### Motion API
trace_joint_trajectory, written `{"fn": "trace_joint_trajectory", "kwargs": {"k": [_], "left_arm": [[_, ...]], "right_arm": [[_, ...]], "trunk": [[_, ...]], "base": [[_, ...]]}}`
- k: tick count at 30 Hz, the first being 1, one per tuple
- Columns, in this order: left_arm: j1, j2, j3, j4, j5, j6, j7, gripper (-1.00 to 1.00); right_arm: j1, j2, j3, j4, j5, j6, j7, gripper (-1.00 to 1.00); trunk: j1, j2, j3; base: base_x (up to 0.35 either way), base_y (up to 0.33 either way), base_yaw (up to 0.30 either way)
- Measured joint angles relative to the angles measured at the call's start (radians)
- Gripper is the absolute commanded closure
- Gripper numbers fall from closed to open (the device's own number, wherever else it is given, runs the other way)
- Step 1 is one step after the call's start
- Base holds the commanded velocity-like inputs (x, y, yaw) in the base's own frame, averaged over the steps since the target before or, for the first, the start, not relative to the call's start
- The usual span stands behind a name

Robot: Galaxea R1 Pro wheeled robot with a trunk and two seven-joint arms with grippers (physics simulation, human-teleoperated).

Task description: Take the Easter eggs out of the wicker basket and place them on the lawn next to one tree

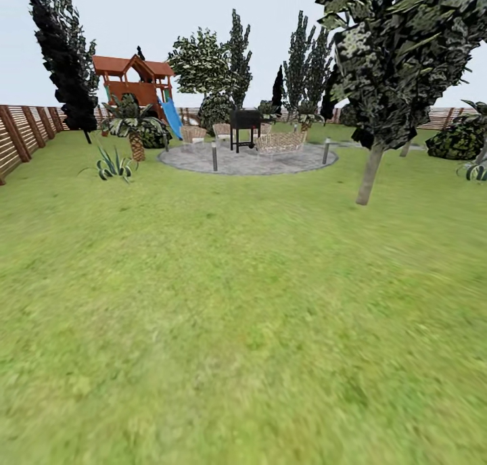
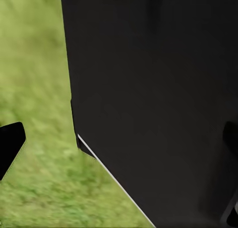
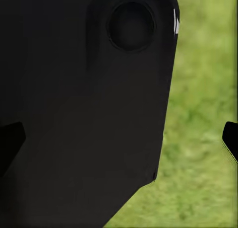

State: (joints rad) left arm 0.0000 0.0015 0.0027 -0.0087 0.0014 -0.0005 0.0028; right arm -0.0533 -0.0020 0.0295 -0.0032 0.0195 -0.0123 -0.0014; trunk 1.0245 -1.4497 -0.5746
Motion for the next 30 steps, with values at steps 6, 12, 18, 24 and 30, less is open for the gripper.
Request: {"fn": "trace_joint_trajectory", "kwargs": {"k": [6,12,18,24,30], "left_arm": [[0.000,0.000,0.000,0.000,0.000,0.000,0.000,-1.00],[0.000,0.000,0.000,0.000,0.000,0.000,0.000,-1.00],[0.000,0.000,0.000,0.000,0.000,0.000,0.002,-1.00],[0.000,0.000,0.000,0.000,0.000,0.000,0.004,-1.00],[0.000,0.000,0.000,0.000,0.000,0.000,0.004,-1.00]], "right_arm": [[0.000,0.000,0.000,0.000,0.000,0.000,0.000,-1.00],[0.000,0.000,0.000,0.000,0.000,0.000,0.000,-1.00],[0.000,0.000,0.000,0.000,0.000,0.000,0.000,-1.00],[0.000,0.000,0.000,0.000,0.000,0.000,0.000,-1.00],[0.000,0.000,0.000,0.000,0.000,0.000,0.000,-1.00]], "trunk": [[0.000,0.000,0.000],[0.000,0.000,0.000],[0.000,0.000,0.000],[0.000,0.000,0.000],[0.000,0.000,0.000]], "base": [[0.322,0.000,0.000],[0.322,0.000,0.000],[0.322,0.000,0.000],[0.322,0.000,0.000],[0.322,0.000,0.000]]}}
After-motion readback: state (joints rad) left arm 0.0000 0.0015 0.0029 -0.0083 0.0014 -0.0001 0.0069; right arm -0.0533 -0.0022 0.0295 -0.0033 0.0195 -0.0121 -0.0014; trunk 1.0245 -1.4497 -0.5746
